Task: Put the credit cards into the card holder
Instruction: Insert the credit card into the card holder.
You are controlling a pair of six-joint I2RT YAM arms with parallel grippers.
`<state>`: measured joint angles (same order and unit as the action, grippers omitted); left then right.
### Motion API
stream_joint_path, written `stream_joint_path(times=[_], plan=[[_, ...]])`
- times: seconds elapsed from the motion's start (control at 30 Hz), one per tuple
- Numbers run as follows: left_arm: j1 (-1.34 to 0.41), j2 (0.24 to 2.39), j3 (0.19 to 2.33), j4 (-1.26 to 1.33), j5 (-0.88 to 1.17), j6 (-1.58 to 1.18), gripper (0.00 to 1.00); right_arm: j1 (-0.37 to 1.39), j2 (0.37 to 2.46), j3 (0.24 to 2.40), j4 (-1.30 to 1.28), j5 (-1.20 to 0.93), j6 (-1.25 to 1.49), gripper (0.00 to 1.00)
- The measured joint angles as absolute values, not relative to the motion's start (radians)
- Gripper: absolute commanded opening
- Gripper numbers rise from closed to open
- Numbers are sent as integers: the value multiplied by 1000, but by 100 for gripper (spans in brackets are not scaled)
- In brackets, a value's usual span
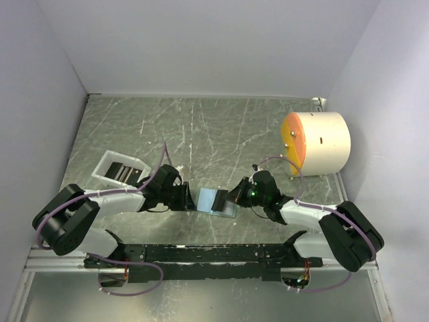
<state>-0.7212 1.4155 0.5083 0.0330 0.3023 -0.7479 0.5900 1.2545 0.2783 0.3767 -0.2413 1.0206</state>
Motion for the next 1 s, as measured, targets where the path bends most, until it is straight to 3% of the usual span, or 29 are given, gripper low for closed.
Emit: stream_joint_path(times=[0.4,0.77,1.0], plan=[[-731,1421,508,40,302,-750,40,590,1297,269,415,-265,1022,0],[-735,1424,508,49,302,-752,39,589,1349,269,423,-279,1020,16],[-736,1429,508,55,302,-752,39,589,1351,274,423,-281,1004,8]])
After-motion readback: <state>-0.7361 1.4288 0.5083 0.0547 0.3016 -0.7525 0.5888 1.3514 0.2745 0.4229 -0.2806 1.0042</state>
